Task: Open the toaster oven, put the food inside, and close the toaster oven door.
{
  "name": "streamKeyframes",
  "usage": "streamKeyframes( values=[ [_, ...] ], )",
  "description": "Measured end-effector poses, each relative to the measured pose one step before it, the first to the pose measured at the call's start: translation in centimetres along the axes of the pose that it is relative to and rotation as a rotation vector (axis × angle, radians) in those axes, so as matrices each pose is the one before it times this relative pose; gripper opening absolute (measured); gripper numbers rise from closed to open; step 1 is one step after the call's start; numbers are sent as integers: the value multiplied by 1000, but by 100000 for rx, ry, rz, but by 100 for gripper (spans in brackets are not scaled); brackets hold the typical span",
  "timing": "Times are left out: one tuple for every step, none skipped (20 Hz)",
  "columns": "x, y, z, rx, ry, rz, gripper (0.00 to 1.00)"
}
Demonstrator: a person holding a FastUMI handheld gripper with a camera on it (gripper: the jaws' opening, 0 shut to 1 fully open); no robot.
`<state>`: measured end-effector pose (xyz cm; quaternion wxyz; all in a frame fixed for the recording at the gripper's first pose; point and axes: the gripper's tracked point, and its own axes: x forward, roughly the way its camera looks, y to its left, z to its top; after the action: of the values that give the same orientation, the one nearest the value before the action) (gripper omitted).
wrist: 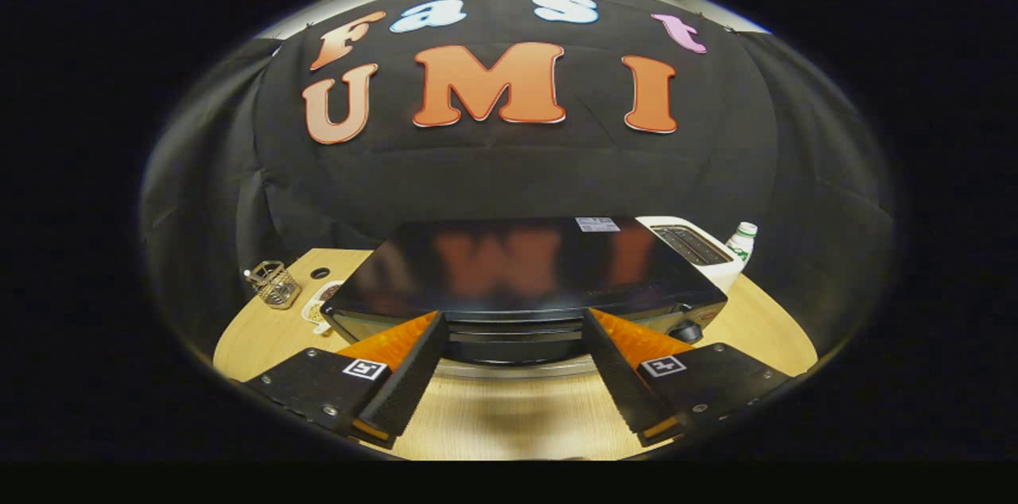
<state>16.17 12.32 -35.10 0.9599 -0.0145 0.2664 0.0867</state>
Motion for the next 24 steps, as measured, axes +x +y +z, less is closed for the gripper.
streamKeyframes(
  values=[
    [-439,27,-267,-159,415,9,100],
    [-430,-127,-307,-112,585,-98,100],
    [-470,-44,-382,-37,394,-143,100],
    [-638,-65,-405,24,418,-151,100],
    [-378,4,-399,13,346,-160,100],
    [-609,-2,-551,-111,319,-4,100],
    [-525,-62,-547,199,610,53,100],
    [-410,-46,-410,109,372,0,100],
    [-452,26,-520,-346,688,-1,100],
    [-468,-46,-745,101,475,-18,100],
    [-392,-40,-542,74,756,46,100],
    [-382,1,-609,65,779,12,100],
    [-372,-37,-642,-215,598,45,100],
    [-320,-101,-700,330,926,-40,100],
    [-212,-76,-539,513,984,-151,100],
    [1,59,-210,-278,1029,0,100],
    [86,16,-290,-415,857,79,100],
    [-98,3,-535,-259,1016,106,100],
    [-58,129,-408,-61,518,16,100],
    [-154,-18,-482,-238,322,34,100],
    [-305,-166,-383,-10,-82,-15,100],
    [-574,-108,-687,144,134,12,99],
    [-182,-120,-660,-81,520,13,99],
    [-286,-127,-563,-73,744,24,99]
  ],
)
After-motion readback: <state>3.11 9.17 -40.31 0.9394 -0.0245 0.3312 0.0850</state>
